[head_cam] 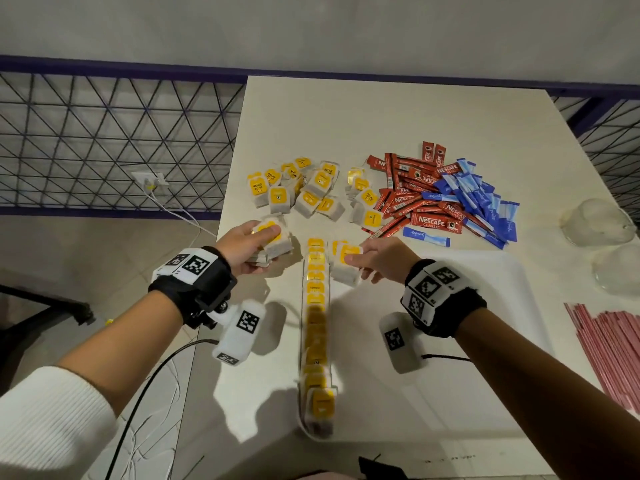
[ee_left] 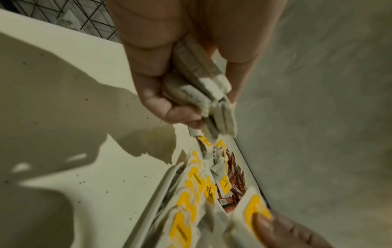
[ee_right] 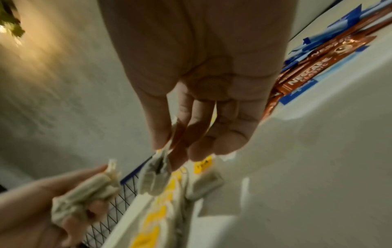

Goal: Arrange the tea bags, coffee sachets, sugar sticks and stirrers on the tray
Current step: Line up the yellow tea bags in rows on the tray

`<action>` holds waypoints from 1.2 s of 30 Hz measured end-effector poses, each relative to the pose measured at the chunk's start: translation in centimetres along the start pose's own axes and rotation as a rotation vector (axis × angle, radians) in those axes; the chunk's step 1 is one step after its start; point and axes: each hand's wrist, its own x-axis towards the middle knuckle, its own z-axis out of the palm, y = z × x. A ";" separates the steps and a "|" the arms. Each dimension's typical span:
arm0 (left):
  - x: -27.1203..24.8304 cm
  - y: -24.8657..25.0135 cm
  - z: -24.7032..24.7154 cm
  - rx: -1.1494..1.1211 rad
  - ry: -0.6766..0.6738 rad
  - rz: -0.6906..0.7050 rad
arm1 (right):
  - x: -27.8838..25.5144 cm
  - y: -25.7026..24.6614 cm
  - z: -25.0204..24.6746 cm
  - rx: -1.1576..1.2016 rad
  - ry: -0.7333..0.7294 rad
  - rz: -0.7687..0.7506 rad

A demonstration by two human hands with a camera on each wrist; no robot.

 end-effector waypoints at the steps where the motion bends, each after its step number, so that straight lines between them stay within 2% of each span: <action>1: 0.0 0.0 -0.1 0.004 0.007 -0.003 | 0.3 0.5 0.2 -0.042 -0.018 0.021; 5: -0.1 0.0 -0.2 0.012 0.025 -0.006 | 1.2 1.6 1.2 -0.142 -0.036 0.037; 10: -0.1 0.0 -0.1 -0.001 0.044 -0.015 | 2.3 1.3 1.3 -0.197 0.072 -0.029; 13: -0.1 0.1 -0.1 -0.001 0.040 -0.018 | 3.1 1.4 1.3 -0.168 0.105 -0.020; 19: 0.0 0.0 -0.3 0.028 0.029 -0.025 | 4.0 2.0 2.0 -0.075 0.162 0.112; 26: 0.1 0.2 -0.2 0.026 0.002 -0.042 | 3.8 1.7 2.2 -0.005 0.234 0.155; 30: -0.1 0.5 0.3 0.024 -0.056 -0.055 | 2.8 0.9 1.4 -0.063 0.366 0.017; 33: -0.2 0.8 0.9 0.060 -0.110 -0.074 | 1.8 -0.6 1.3 0.050 0.233 -0.097; 36: -0.5 0.7 1.8 0.072 -0.196 -0.067 | 0.9 -2.2 1.6 0.135 0.061 -0.133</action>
